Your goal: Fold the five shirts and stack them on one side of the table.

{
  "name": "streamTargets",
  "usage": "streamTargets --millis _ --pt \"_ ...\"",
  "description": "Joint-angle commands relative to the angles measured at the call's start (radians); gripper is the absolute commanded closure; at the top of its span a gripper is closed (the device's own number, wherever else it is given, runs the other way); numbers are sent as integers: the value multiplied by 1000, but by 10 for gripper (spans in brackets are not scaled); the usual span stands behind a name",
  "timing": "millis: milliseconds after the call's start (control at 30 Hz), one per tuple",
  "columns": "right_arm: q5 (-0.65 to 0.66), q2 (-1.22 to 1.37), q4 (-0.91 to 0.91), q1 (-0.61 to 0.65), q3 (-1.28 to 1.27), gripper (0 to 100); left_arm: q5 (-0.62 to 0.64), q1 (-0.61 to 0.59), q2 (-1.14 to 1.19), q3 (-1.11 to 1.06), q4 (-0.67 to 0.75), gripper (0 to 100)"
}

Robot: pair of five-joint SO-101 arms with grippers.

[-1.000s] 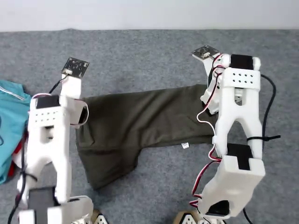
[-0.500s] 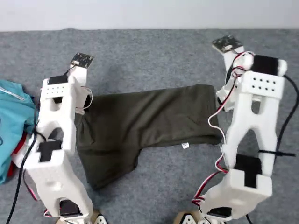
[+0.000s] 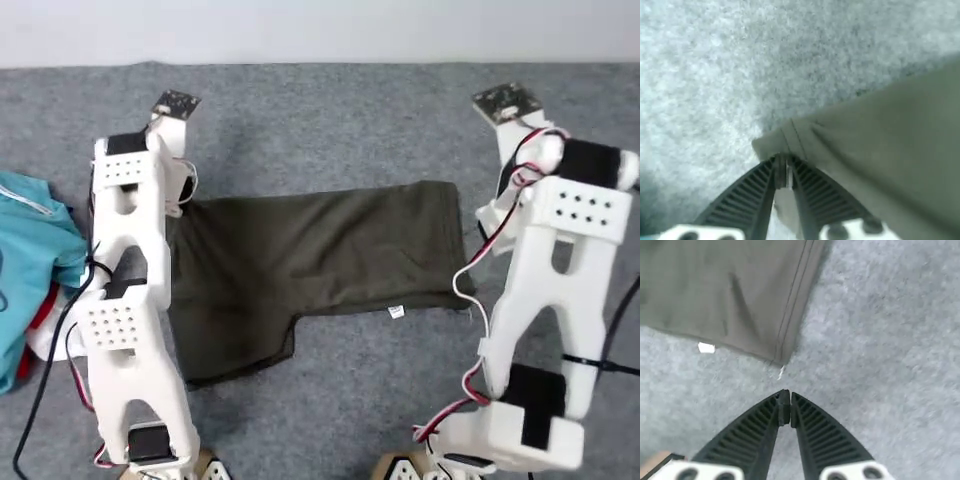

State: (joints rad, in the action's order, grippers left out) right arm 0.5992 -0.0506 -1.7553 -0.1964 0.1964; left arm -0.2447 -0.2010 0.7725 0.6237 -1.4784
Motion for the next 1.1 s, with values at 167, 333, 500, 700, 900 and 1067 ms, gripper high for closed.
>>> streamTargets --millis 167,333,500,700,900,1067 --pt "-11 -117 -39 -7 -94 989 8 3 -17 272 -281 994" --pt "-8 -117 -38 33 -89 989 11 -69 -143 208 -278 994" --pt "-11 -116 -38 203 -94 989 8 -201 -387 -51 -276 994" --pt "-11 -73 -25 515 -95 987 -37 -496 -640 -309 -256 994" --pt "-3 124 -24 792 -87 985 -127 -706 -720 -412 -253 994" --pt "60 223 -18 1007 -55 832 -152 -810 -726 -415 -256 994"
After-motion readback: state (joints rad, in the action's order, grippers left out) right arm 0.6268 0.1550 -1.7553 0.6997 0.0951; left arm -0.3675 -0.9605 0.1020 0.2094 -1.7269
